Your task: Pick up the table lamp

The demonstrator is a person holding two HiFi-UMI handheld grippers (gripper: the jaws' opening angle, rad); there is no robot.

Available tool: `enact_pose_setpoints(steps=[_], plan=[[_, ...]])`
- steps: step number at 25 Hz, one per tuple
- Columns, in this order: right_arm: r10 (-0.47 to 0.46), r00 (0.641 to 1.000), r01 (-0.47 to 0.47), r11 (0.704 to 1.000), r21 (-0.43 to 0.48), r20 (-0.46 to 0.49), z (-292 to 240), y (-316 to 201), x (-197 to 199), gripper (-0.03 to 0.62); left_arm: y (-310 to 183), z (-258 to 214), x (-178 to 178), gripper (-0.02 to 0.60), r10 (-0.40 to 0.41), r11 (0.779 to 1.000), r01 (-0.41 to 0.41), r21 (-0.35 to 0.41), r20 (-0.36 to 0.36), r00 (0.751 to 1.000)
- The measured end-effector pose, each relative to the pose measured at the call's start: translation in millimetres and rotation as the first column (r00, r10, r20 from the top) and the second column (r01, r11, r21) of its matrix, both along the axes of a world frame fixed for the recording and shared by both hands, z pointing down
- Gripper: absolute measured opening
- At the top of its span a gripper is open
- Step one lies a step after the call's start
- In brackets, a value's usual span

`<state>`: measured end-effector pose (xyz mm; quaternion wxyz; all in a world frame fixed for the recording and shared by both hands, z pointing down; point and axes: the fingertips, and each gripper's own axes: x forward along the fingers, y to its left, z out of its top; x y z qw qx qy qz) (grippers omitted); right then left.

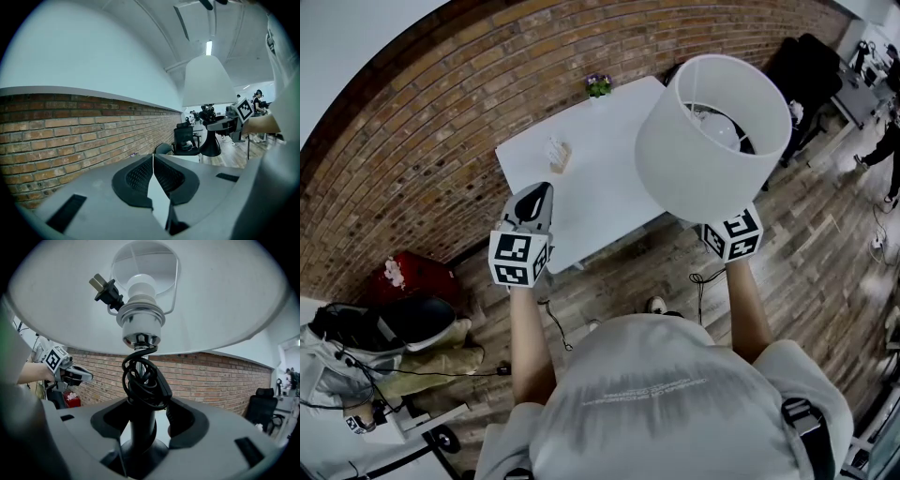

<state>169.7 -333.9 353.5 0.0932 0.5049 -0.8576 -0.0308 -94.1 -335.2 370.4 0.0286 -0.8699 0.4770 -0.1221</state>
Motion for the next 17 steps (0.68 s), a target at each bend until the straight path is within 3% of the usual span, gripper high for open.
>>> enact_pose_setpoints(steps=[17], plan=[[-0.026, 1.000, 0.025, 0.999, -0.040, -0.008, 20, -11, 6, 0.236, 4, 23, 17, 0.014, -0.006, 0.998, 0.006, -0.063, -0.001, 1.000]])
